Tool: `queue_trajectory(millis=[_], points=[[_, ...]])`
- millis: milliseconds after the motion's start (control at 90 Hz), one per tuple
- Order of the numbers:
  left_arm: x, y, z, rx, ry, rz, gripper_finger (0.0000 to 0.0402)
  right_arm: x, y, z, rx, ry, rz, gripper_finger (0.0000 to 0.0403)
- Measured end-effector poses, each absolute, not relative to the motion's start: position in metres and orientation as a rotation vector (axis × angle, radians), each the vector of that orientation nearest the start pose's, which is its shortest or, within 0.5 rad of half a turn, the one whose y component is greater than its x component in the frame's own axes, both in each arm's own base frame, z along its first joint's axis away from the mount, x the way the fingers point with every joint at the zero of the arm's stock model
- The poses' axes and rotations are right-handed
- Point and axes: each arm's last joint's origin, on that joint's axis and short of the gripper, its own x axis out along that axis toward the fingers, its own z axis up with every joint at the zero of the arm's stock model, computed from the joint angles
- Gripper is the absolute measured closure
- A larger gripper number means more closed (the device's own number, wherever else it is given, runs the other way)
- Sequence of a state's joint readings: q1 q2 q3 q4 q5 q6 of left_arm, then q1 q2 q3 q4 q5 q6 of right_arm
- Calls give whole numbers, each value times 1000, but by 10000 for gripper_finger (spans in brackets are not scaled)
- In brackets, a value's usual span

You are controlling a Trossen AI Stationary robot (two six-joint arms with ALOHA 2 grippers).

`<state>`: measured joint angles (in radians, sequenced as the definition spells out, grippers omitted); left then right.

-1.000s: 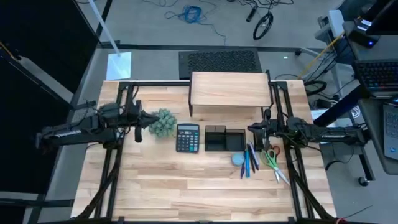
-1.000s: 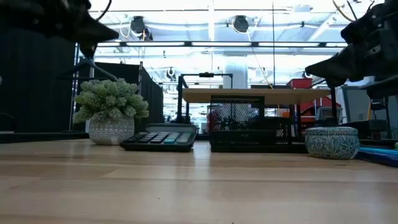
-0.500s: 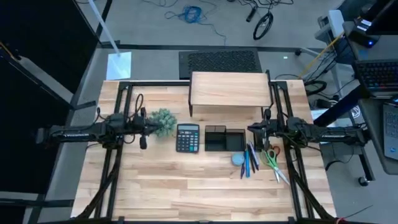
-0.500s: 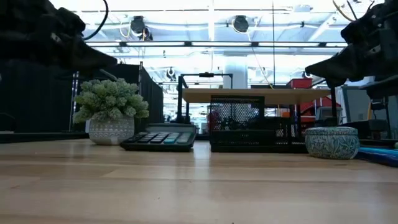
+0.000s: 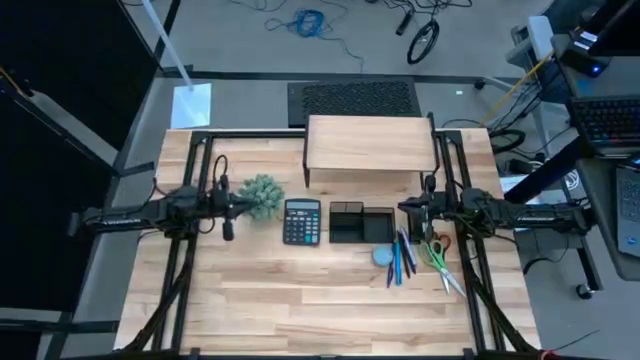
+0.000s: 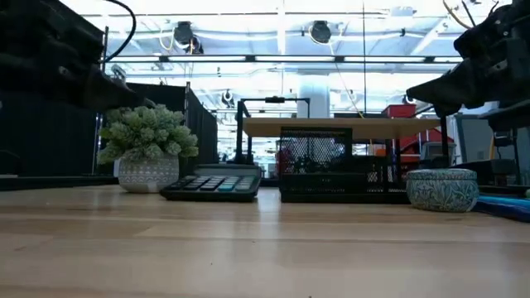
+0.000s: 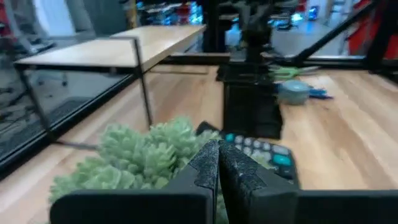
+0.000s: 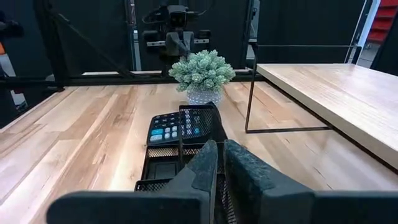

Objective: Pick and place office supplies into organizer
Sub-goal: Return to Home Position

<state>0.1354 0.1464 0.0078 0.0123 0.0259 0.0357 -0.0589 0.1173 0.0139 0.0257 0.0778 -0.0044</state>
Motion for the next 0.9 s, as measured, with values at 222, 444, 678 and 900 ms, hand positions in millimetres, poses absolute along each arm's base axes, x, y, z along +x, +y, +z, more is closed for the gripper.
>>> queue_trajectory(millis=[222,444,678,900], points=[[104,10,158,80,102,66,401,104,-8,161,-5,78,-136,387],[99,10,165,71,15,87,401,104,-8,161,-5,78,-137,387],[97,10,167,61,-13,94,401,104,-8,161,-5,78,-137,387],[97,10,167,61,-14,95,402,104,-8,161,-5,78,-137,387]])
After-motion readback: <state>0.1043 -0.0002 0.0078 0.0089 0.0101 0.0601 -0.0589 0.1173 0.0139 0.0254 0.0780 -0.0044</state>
